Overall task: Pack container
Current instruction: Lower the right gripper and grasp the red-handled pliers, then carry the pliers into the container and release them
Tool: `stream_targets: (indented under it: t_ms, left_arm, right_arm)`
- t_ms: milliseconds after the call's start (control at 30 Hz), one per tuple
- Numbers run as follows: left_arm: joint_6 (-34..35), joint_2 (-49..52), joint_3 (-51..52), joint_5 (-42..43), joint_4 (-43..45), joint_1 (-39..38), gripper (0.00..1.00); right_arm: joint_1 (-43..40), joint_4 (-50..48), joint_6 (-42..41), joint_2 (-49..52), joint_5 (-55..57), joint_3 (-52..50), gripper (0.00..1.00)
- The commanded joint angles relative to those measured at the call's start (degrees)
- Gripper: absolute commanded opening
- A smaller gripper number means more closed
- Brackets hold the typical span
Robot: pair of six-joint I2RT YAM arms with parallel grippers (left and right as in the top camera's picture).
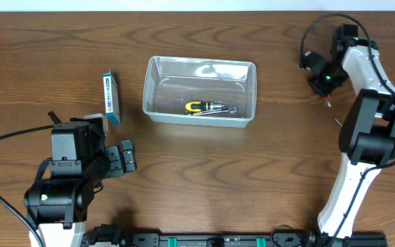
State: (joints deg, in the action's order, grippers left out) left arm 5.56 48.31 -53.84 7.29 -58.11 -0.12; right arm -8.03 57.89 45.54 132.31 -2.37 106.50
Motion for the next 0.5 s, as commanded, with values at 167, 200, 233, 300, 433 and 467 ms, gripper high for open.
stream_targets:
  t_ms: [167, 200, 233, 300, 433, 467]
  left_arm:
    - [-0.57, -0.09, -0.98, -0.44, -0.17, -0.17, 0.98]
    - [-0.57, -0.09, -0.98, -0.44, -0.17, -0.17, 0.98]
    - [-0.57, -0.09, -0.98, -0.42, -0.17, -0.17, 0.98]
    - [-0.57, -0.09, -0.98, -0.42, -0.15, -0.17, 0.98]
    - [-0.57, -0.09, -0.98, -0.42, -0.17, -0.17, 0.98]
    - [-0.57, -0.09, -0.98, -0.44, -0.17, -0.17, 0.98]
  right_arm:
    - [11.02, 7.41, -13.68, -14.56, -2.78, 11.91, 0.01]
    - [12.85, 8.17, -13.53, -15.78, -2.78, 12.57, 0.01]
    - [14.47, 8.46, -13.25, -16.79, -2.84, 12.70, 0.01]
    - [18.45, 9.90, -10.56, -18.43, -3.06, 12.70, 0.01]
    - [26.21, 13.79, -3.17, -18.88, -3.06, 12.68, 0.01]
    - [28.09, 14.56, -1.73, -18.71, -3.04, 12.59, 0.01]
